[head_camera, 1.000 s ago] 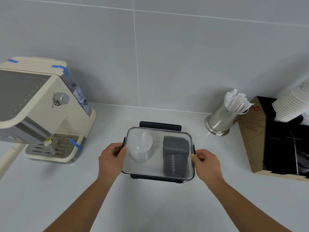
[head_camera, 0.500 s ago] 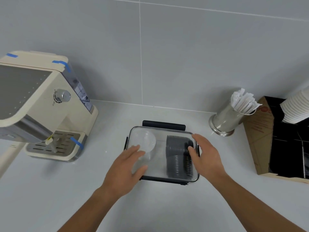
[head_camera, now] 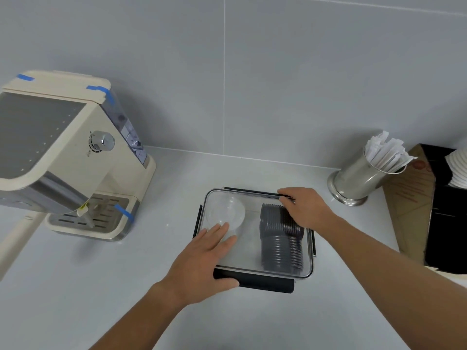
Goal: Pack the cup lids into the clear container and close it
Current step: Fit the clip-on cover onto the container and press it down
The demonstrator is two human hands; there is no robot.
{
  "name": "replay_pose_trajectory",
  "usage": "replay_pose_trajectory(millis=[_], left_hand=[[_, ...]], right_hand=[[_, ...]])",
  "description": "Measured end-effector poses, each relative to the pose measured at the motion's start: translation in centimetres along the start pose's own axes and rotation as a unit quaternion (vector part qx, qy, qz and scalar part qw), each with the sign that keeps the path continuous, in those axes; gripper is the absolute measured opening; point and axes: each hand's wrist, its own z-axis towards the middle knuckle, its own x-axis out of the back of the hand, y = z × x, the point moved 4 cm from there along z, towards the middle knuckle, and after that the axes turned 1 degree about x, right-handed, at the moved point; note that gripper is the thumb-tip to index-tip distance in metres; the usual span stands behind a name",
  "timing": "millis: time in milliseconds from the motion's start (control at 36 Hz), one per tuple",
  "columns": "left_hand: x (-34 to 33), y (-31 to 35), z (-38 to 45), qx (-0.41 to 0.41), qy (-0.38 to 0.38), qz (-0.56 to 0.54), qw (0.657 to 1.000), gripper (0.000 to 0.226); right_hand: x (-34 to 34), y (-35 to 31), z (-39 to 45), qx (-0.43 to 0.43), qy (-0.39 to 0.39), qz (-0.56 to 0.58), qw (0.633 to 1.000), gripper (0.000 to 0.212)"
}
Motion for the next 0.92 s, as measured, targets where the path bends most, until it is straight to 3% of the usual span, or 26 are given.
replay_pose_trajectory(millis=[500,917], left_hand=[[-1.6,-0.1,0.7,-0.079,0.136,0.100,0.982,0.078],[-1.8,-0.4,0.7,-0.092,0.173,0.108,0.975,0.077]], right_hand=[[1.3,0.4,2.3,0.008,-0.074,0.026,0.997,0.024],[0.8,0.4,1.9,0.004,-0.053,0.039,0.998,0.030]])
